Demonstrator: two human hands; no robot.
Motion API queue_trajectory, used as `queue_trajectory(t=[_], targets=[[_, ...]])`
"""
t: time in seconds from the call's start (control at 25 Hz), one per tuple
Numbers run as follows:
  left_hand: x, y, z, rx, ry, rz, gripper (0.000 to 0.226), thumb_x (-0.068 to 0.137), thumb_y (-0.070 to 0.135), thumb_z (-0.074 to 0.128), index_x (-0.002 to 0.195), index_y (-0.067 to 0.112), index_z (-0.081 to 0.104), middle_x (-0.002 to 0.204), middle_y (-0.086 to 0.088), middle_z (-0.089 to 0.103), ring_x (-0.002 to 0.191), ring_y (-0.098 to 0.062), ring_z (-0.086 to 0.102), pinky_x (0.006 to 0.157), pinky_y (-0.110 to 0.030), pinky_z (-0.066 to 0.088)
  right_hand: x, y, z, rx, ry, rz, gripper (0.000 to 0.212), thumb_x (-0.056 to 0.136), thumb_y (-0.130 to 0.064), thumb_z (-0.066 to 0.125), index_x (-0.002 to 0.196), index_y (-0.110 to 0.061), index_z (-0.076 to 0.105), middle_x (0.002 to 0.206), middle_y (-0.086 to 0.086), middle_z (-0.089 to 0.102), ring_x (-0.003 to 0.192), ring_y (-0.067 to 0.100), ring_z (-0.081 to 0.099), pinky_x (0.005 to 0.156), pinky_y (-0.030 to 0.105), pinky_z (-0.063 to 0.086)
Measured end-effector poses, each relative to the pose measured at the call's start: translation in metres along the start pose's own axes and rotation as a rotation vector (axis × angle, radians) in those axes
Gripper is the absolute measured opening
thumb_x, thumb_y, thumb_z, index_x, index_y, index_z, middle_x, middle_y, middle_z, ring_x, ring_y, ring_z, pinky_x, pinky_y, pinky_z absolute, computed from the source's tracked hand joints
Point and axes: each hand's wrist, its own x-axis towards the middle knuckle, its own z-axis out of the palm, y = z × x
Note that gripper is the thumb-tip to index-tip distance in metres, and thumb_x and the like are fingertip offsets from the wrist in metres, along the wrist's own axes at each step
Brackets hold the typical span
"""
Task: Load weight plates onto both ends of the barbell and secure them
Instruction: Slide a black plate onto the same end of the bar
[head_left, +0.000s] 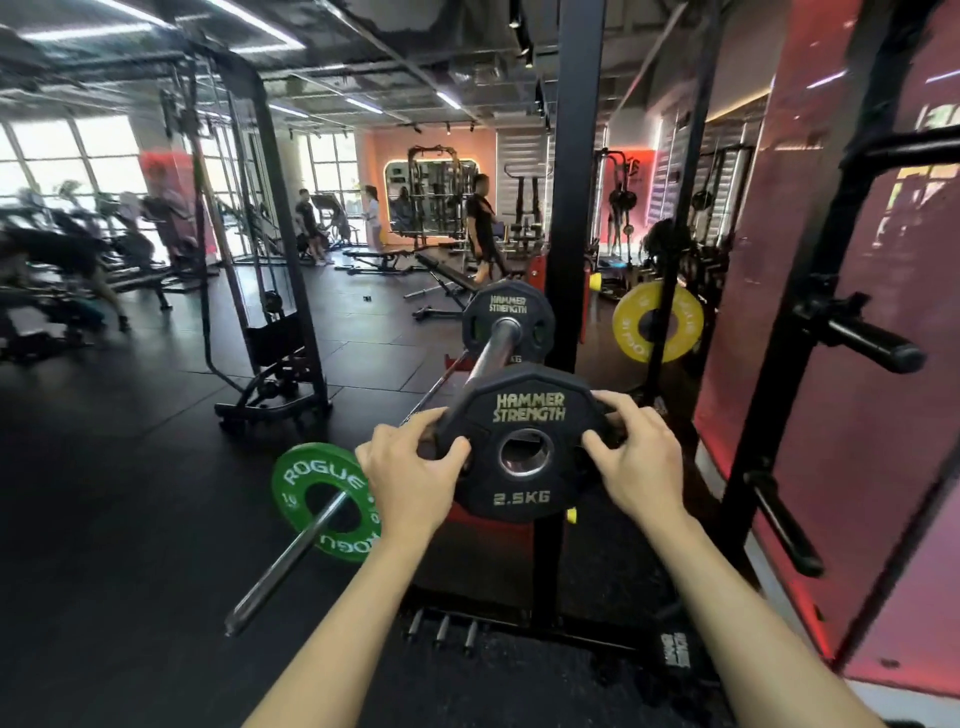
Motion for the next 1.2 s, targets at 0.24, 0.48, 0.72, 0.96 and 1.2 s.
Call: queue_trajectory(t=[0.24,0.48,0.72,0.96,1.2], targets=[[0.055,-0.046,-0.009,-0.031,-0.043,0.050,0.029,0.073,0.038,0.078,0.101,0.039,0.072,0.075,0.009,0.052,0.084,-0.021,0.050,0.085,-0.023,0.021,0.007,-0.040,0.045,-0.061,0.072,0.028,0.043,0.078,-0.026,0.074,0.119,-0.035,0.064,0.087,-0.004,0.059,0.088,0.017,0.059,0.075,0.029,0.042],[0.067,-0.062,0.004,-0.127,-0.086,0.115,0.029,0.073,0.046,0.064,0.101,0.038,0.070,0.072,0.021,0.043,0.078,-0.013,0.047,0.087,-0.029,0.025,0.006,-0.048,0.053,-0.149,0.117,0.083,0.043,0.077,-0.027,0.074,0.118,-0.037,0.064,0.089,-0.005,0.061,0.088,0.013,0.057,0.072,0.027,0.038],[0.077,-0.085,0.014,-0.120,-0.128,0.092,0.029,0.077,0.045,0.063,0.105,0.039,0.069,0.073,0.017,0.049,0.082,-0.012,0.048,0.088,-0.027,0.021,0.005,-0.059,0.070,-0.215,0.148,0.010,0.043,0.078,-0.021,0.073,0.120,-0.028,0.065,0.085,-0.009,0.062,0.091,0.018,0.056,0.073,0.033,0.046],[0.091,-0.084,0.030,-0.106,-0.165,0.083,0.028,0.083,0.038,0.066,0.111,0.041,0.064,0.074,0.017,0.051,0.081,-0.001,0.040,0.088,-0.039,0.034,0.016,-0.052,0.079,-0.220,0.102,0.065,0.040,0.082,-0.024,0.071,0.120,-0.027,0.061,0.079,-0.016,0.048,0.094,0.021,0.053,0.070,0.035,0.045],[0.098,-0.087,0.030,-0.118,-0.250,0.118,0.034,0.083,0.057,0.054,0.112,0.040,0.060,0.088,0.020,0.062,0.090,-0.012,0.053,0.087,-0.032,0.026,0.023,-0.051,0.084,-0.176,0.031,0.098,0.045,0.087,-0.029,0.065,0.131,-0.026,0.054,0.101,-0.003,0.064,0.103,0.021,0.051,0.082,0.041,0.047]])
